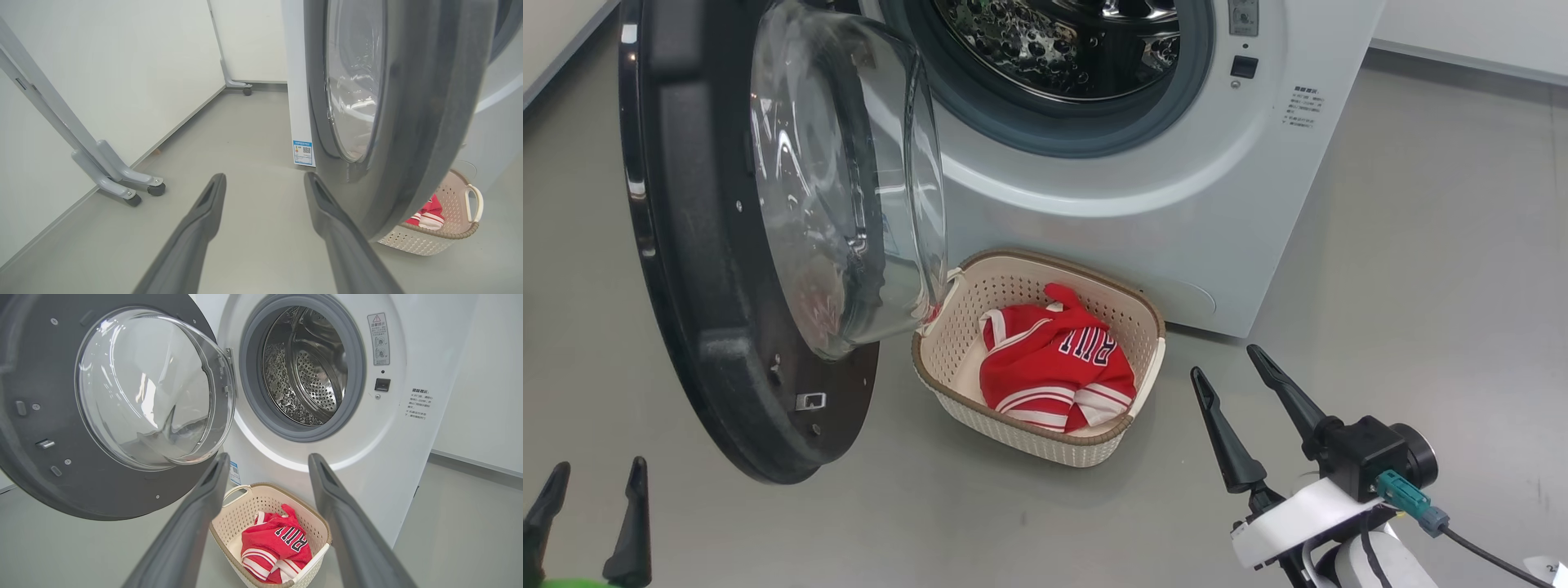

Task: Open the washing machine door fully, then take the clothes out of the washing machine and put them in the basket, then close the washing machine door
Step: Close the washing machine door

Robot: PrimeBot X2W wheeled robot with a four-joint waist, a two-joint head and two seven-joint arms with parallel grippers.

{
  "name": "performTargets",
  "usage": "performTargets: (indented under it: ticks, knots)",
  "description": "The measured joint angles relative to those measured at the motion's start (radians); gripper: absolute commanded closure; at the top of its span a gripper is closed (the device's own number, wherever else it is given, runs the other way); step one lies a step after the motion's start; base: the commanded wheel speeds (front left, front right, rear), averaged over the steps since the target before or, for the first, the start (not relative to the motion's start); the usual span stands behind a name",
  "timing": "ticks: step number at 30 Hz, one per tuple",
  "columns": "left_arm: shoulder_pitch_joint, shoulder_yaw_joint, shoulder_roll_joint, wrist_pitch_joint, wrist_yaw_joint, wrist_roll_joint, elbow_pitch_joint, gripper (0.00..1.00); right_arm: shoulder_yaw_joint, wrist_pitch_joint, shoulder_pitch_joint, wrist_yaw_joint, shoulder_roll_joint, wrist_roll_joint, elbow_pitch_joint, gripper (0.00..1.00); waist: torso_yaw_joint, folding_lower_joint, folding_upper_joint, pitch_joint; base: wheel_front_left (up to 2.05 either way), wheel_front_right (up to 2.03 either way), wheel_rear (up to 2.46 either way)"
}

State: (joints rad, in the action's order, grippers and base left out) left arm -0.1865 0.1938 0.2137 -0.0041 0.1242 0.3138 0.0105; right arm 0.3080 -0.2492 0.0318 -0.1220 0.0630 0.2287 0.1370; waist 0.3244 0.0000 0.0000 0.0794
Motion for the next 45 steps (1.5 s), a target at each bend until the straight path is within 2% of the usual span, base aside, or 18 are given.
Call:
performTargets:
  ticks: [21, 45]
  knots:
    - [0.001, -0.013, -0.035, -0.181, -0.006, -0.052, -0.098, 0.0, -0.003, 0.0, -0.001, 0.0, -0.002, 0.0, 0.0, 0.0, 0.006, 0.0, 0.0, -0.005, 0.0, 0.0, 0.0]
    - [0.003, -0.033, -0.04, -0.221, -0.015, -0.071, -0.162, 0.0, -0.008, 0.0, -0.001, 0.0, -0.003, 0.0, 0.006, 0.0, 0.006, 0.0, 0.0, -0.01, 0.0, 0.0, 0.0]
